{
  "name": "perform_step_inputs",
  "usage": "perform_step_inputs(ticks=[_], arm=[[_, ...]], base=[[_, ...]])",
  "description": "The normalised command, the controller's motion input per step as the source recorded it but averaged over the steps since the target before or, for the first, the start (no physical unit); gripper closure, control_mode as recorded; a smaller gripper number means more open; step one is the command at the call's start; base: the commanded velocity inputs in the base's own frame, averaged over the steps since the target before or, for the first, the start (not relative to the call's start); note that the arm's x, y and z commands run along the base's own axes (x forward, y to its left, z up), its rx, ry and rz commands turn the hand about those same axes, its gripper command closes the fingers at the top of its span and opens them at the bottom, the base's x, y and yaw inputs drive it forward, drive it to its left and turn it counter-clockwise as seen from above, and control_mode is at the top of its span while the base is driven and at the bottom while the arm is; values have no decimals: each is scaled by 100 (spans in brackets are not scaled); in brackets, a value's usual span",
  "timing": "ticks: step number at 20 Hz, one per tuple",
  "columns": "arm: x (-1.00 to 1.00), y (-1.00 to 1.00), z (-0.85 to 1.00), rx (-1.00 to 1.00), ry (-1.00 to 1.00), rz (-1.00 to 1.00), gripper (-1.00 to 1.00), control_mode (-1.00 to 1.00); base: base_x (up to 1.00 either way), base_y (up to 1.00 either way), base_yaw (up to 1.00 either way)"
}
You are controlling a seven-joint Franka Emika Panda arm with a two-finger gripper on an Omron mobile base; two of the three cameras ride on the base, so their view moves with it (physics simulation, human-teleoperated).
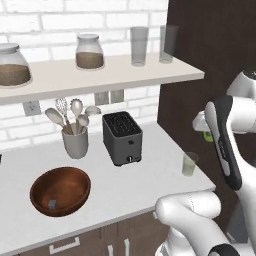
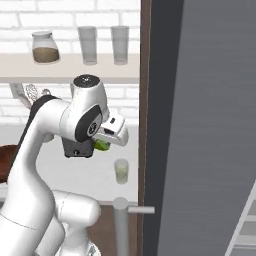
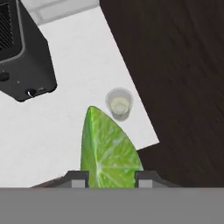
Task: Grab a lemon wedge from the fridge and one ice cube from the ice bowl, and put them in the glass of lemonade.
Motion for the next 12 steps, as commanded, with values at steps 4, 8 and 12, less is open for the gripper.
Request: perform_step_inputs(ticks=[4,8,12], arm=[[14,2,-66,-11,0,-4,100,-100],[27,0,-81,-8,1,-1,100,-100],[52,0,-24,-2,0,-4,100,-100]], base=[[0,0,0],[0,0,0],[0,0,0]])
